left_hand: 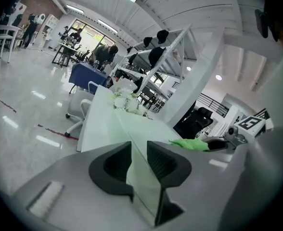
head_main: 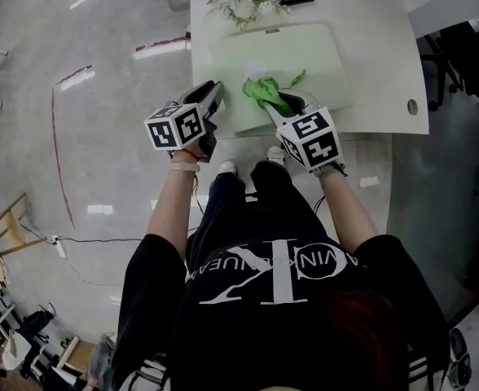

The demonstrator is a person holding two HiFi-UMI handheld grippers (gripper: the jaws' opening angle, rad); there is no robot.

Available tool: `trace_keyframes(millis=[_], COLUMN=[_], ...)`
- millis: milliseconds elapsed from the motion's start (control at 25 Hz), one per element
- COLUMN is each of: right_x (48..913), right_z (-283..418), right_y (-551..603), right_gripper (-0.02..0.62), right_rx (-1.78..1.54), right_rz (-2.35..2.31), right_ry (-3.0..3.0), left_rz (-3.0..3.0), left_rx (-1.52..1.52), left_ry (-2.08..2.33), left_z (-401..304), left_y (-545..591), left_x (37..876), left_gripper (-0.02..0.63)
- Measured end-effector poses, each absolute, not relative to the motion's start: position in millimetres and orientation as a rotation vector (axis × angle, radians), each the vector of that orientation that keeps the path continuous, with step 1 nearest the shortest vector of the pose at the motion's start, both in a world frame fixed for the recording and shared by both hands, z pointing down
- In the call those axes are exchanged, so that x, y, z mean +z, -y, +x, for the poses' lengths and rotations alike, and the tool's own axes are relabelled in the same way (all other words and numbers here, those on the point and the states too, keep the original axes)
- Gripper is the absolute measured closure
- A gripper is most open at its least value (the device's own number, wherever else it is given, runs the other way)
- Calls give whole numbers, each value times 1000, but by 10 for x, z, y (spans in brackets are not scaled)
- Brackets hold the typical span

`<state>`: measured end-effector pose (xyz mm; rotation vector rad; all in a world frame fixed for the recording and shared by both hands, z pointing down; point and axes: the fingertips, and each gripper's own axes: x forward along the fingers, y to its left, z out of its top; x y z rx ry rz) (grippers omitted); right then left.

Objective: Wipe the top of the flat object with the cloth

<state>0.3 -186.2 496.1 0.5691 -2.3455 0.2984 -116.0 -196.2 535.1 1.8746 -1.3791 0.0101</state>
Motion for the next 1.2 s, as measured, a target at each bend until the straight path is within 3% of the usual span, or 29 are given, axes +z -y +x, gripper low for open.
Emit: trace_keyframes(millis=[720,1200], right_x=[5127,5177], right_z=[-607,-326], right_y=[1167,1374], right_gripper=[511,511], right_rx=[189,296], right_rz=[394,512], right_ry=[2271,2266], left_rz=[2070,2062], left_rx=[253,335], left_ry=[1257,1290], left_z=[-1107,-1091], left_y=[2073,2075], left_x=[5395,5418], left_gripper=[515,515])
